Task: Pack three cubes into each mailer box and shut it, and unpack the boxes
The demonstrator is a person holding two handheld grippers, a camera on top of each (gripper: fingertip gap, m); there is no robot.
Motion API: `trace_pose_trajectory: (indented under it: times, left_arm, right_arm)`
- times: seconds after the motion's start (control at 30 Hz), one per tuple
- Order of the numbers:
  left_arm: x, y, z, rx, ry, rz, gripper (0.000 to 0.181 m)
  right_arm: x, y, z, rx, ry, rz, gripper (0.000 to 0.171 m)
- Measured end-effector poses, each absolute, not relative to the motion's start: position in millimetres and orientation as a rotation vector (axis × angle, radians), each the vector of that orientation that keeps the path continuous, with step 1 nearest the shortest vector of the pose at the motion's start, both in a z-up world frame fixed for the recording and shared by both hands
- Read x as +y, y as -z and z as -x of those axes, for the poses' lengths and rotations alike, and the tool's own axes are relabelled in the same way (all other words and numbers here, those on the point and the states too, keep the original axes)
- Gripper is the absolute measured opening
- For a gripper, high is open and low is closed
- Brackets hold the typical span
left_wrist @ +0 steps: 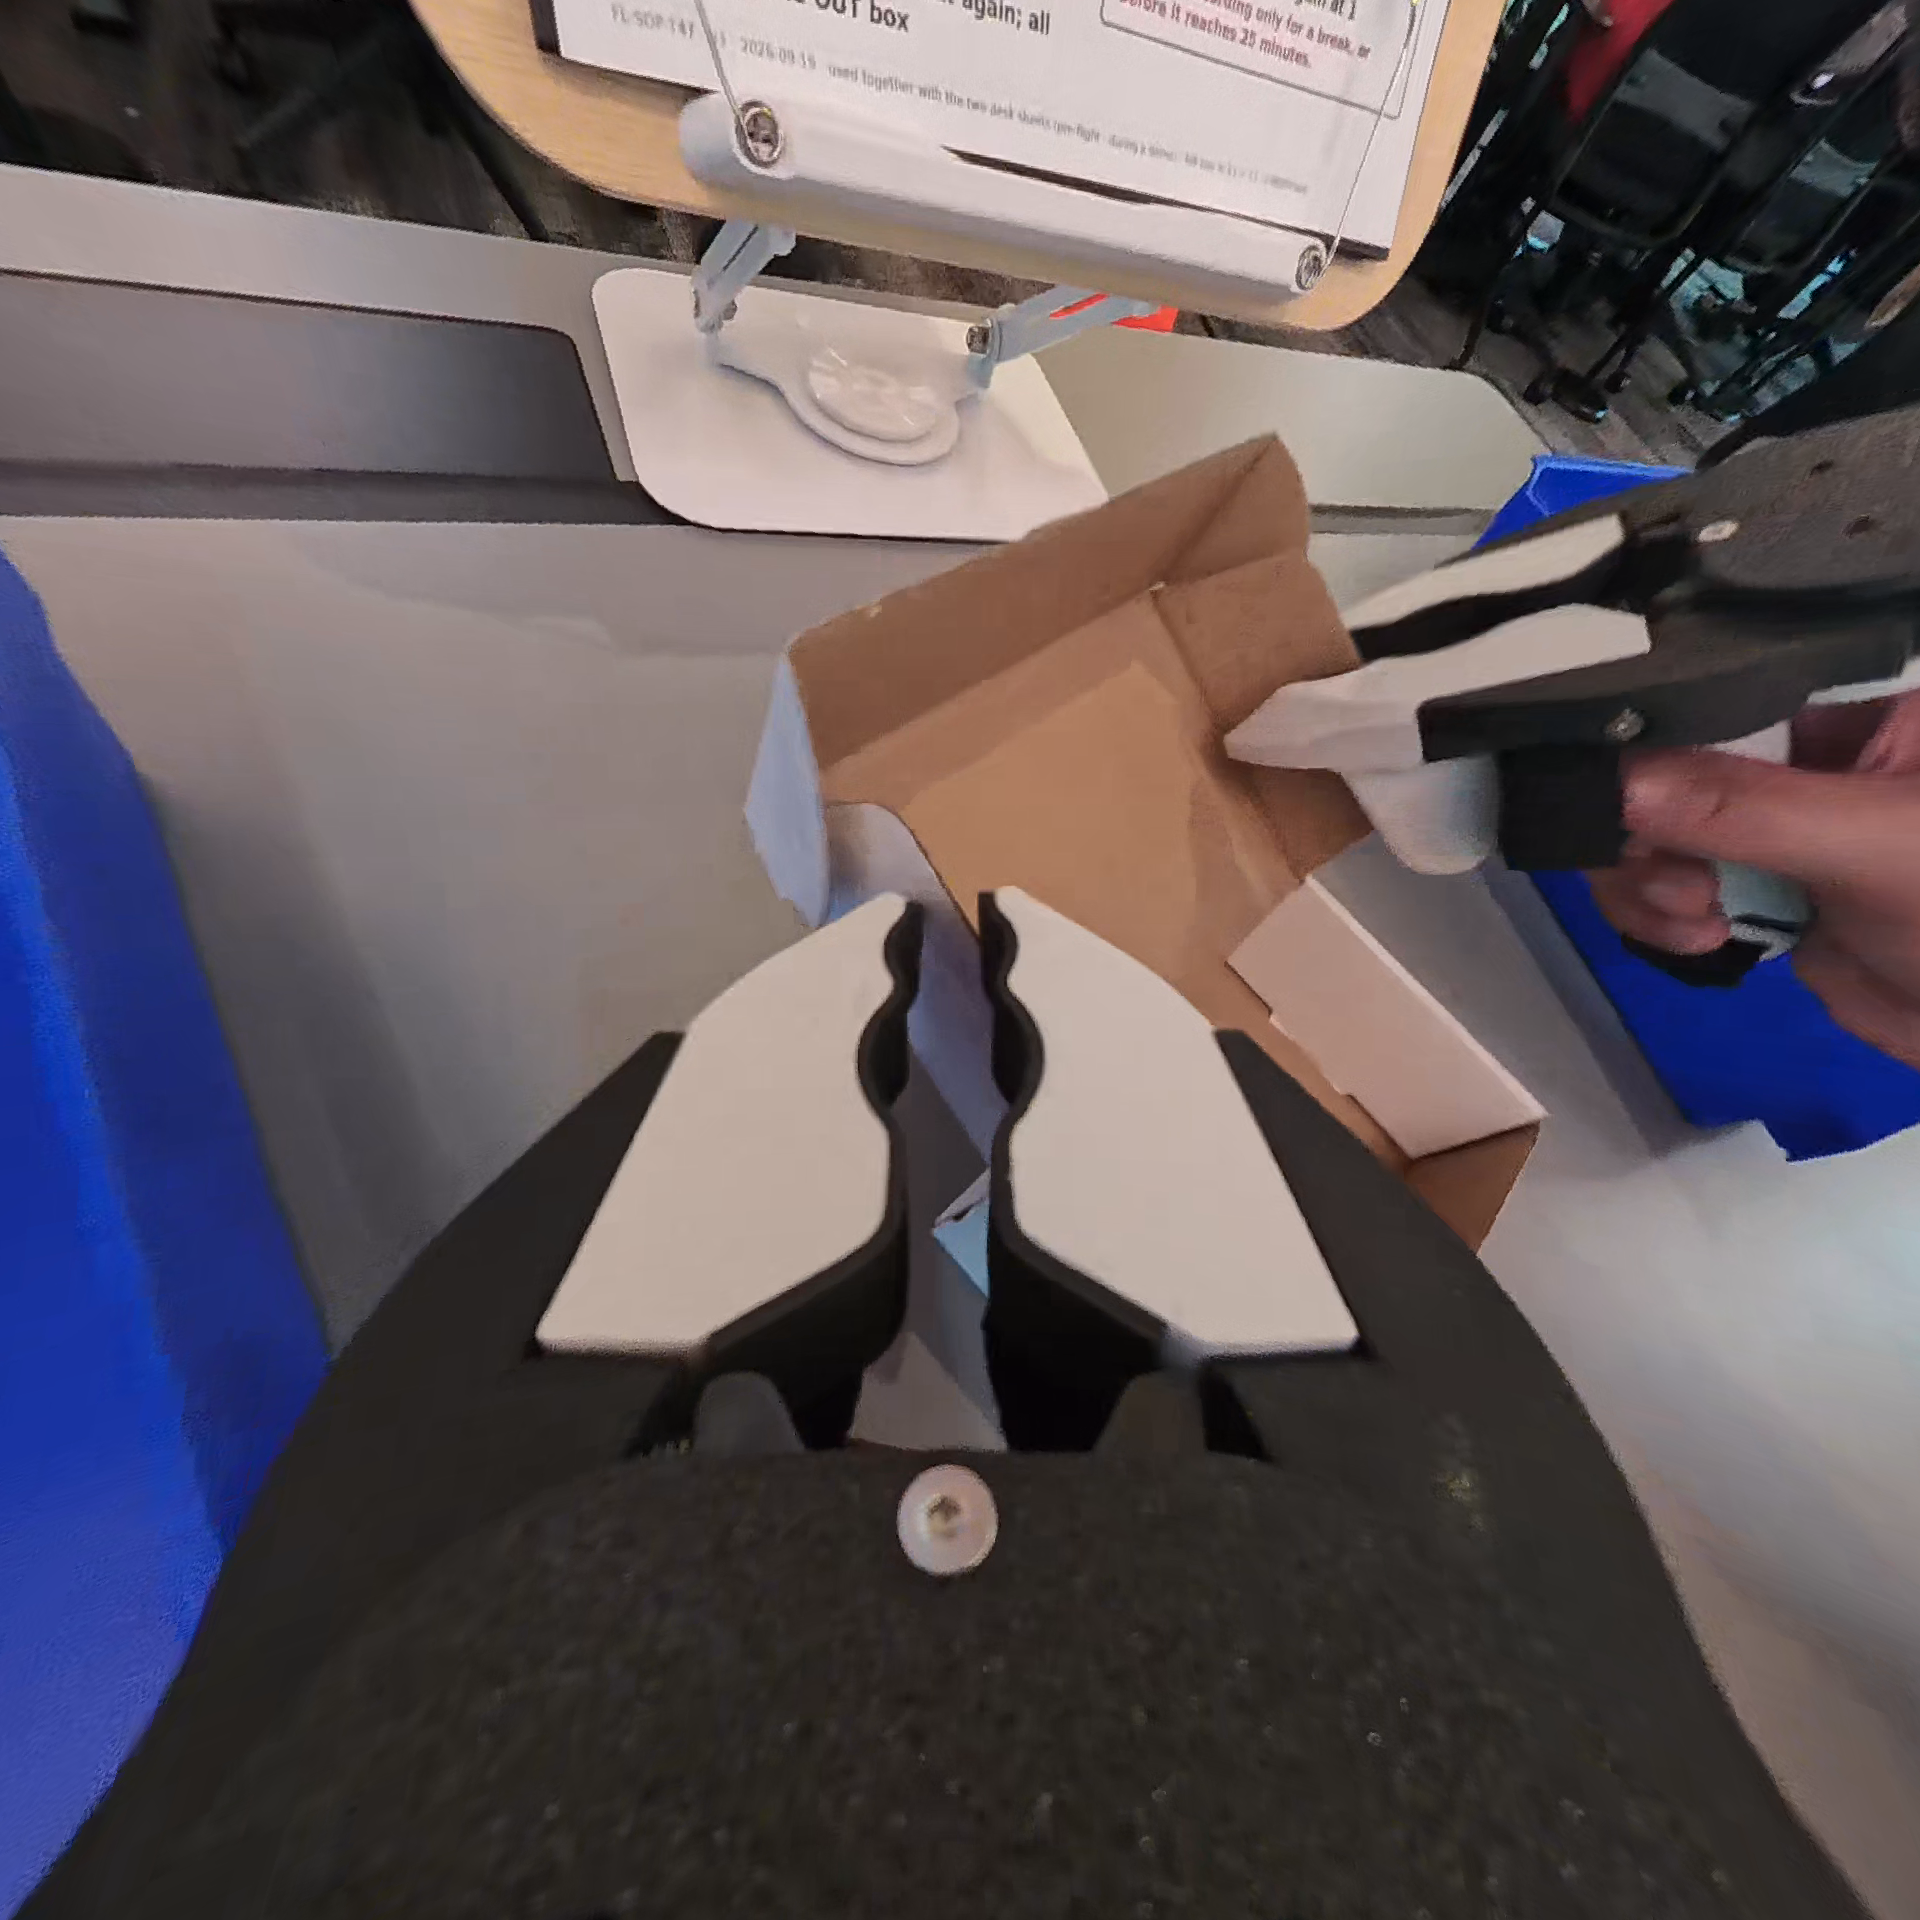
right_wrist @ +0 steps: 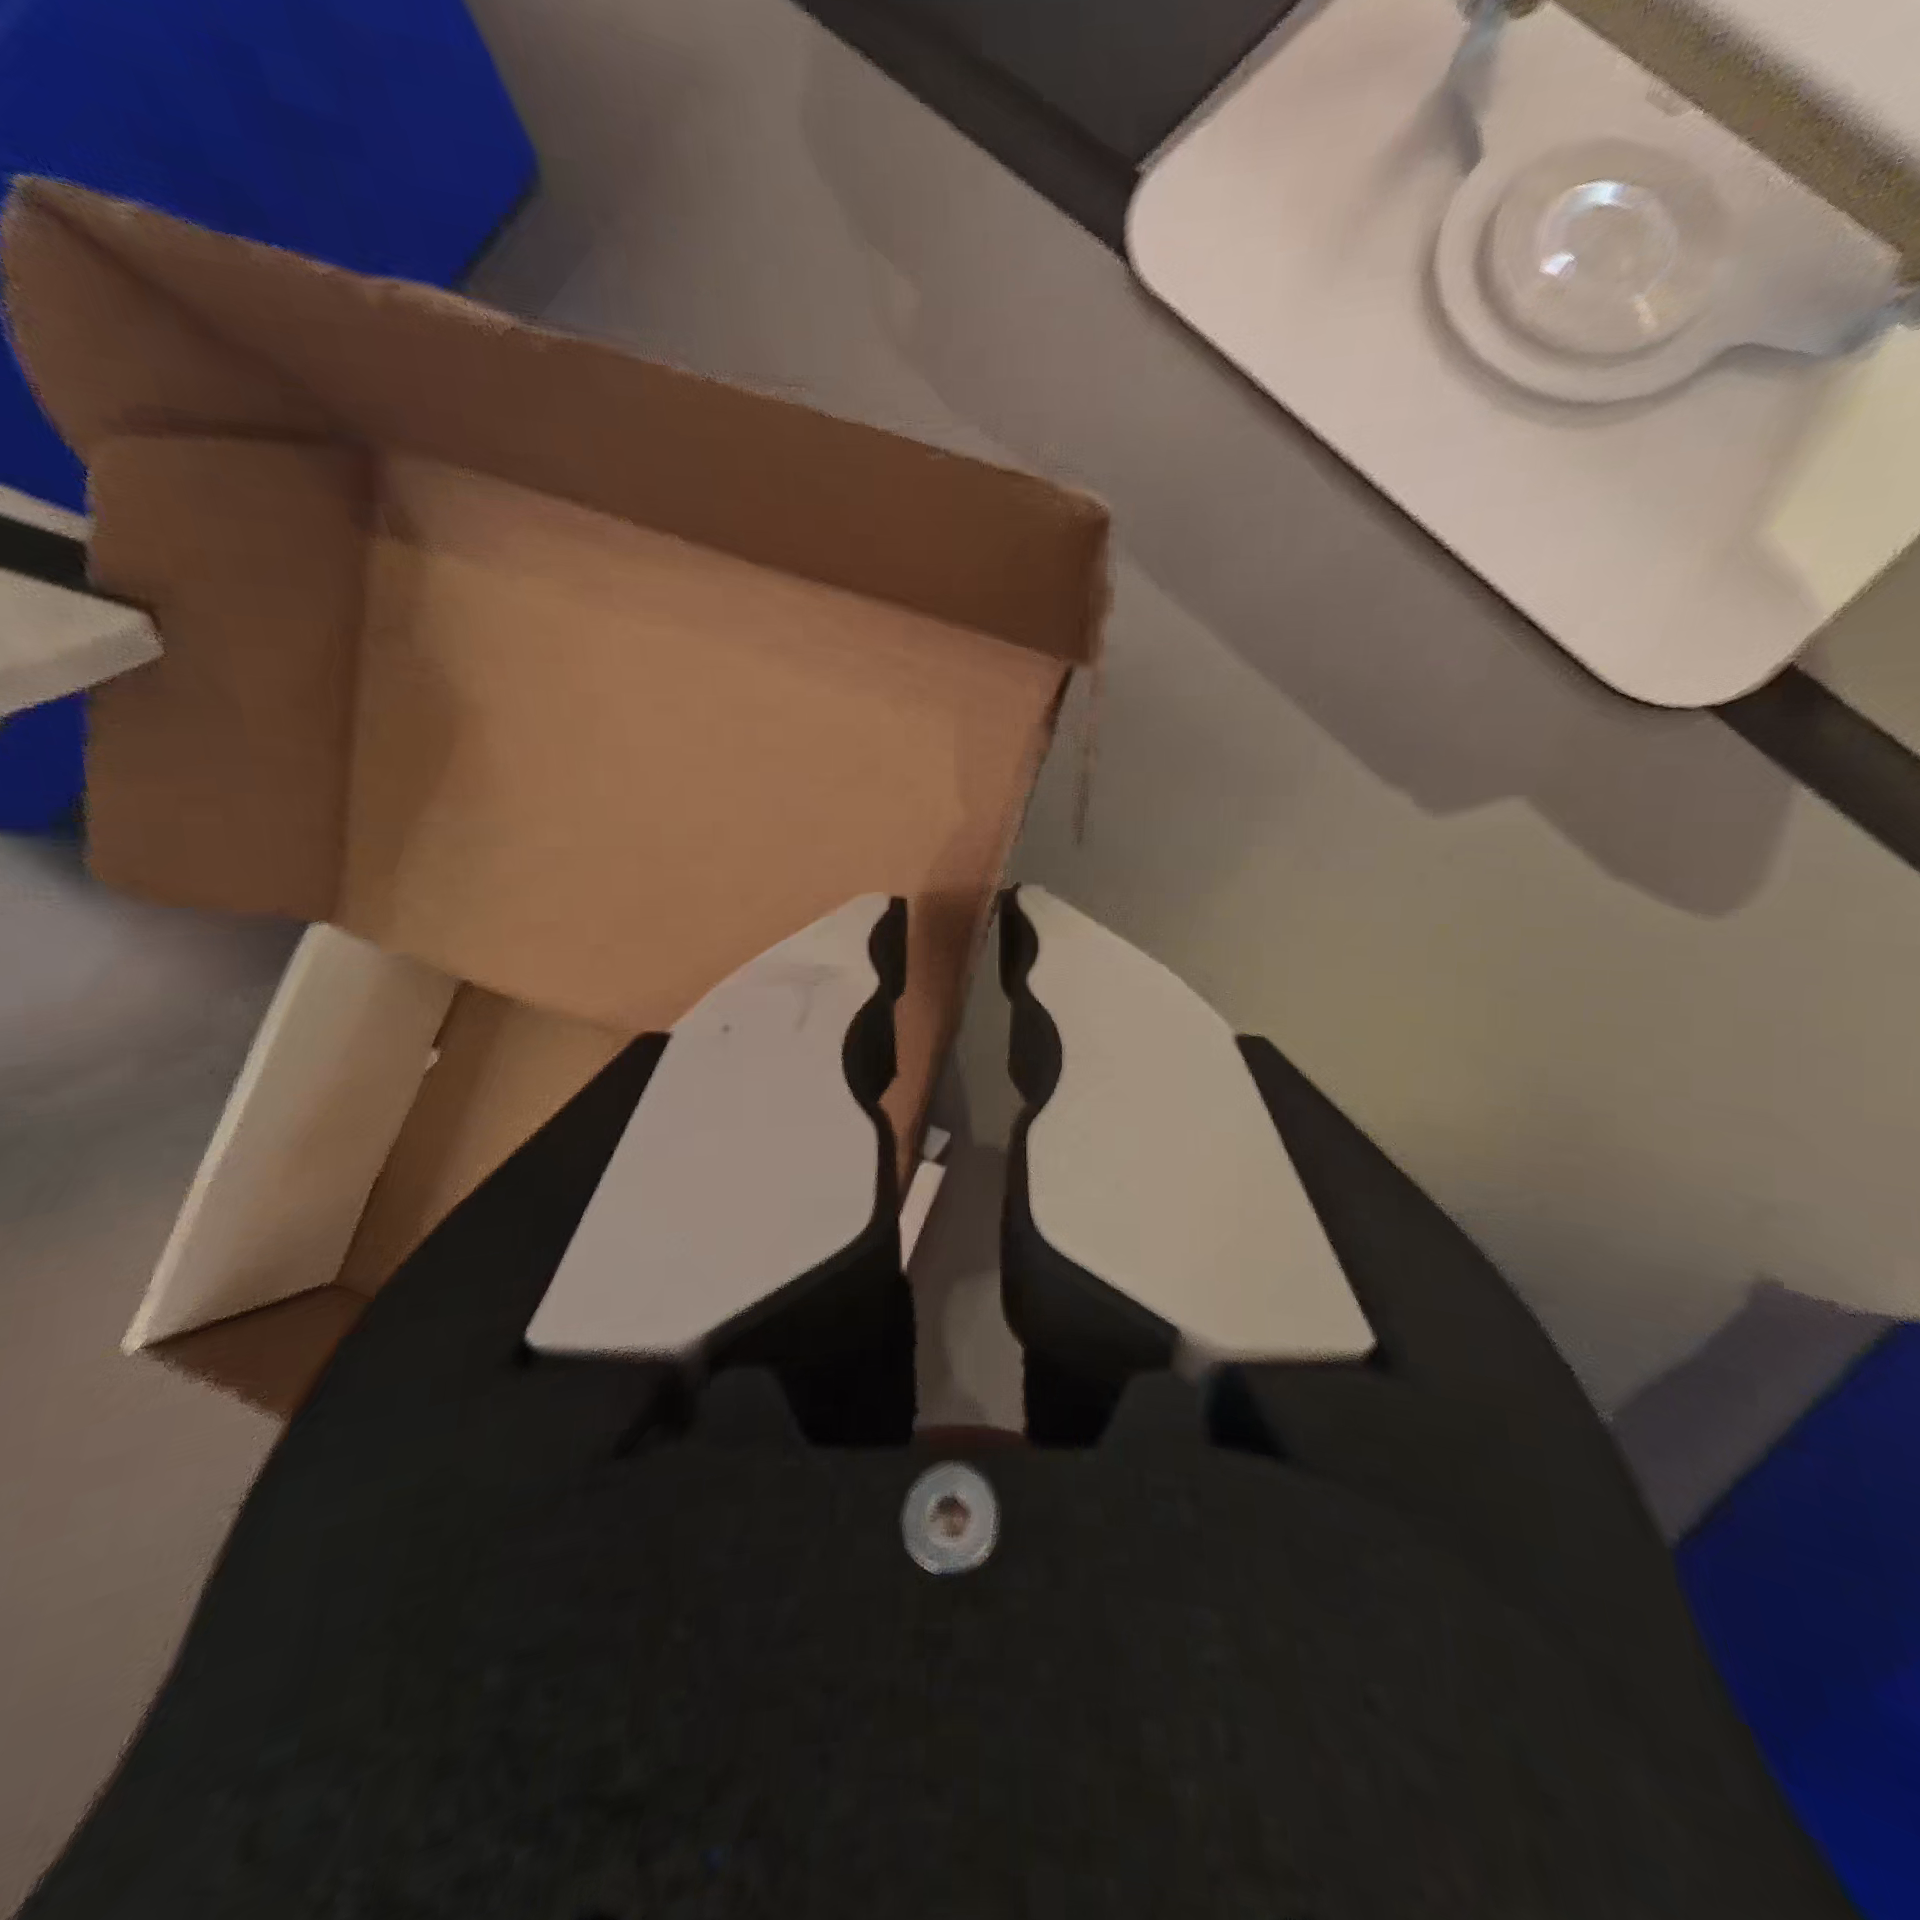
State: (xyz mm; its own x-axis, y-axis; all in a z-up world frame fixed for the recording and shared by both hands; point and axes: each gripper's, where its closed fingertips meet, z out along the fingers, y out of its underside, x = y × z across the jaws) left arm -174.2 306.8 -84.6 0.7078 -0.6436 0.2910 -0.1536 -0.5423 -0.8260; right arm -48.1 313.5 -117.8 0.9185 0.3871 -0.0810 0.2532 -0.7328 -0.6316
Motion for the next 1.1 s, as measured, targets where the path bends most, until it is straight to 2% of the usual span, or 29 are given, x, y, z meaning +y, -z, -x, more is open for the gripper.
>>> trace_pose_trajectory:
  times: [0.07,0.23,0.53,0.8,0.97,1.1]
  left_arm:
    - [307.0,81.8,168.1,0.607,0.723,2.040,0.009]
    - [277.0,70.5,153.8,0.779,0.553,1.749,0.008]
    - [195.1,69.1,162.9,0.954,0.452,1.500,0.007]
    - [150.4,102.4,178.2,1.067,0.481,1.579,0.003]
    - [144.0,100.0,180.9,1.073,0.505,1.627,0.003]
    - [139.7,98.3,181.6,1.089,0.459,1.617,0.003]
  right_arm:
    - [309.5,113.6,42.1,-0.425,-0.153,2.364,0.009]
    - [270.5,99.0,27.4,-0.332,0.123,2.117,0.007]
    - [179.4,97.3,33.4,-0.190,0.102,1.992,0.006]
    - [120.6,117.3,48.3,-0.263,0.231,2.051,0.008]
    - [119.4,119.2,51.7,-0.167,0.078,2.113,0.012]
    - [117.1,121.4,57.0,0.008,-0.245,2.204,0.018]
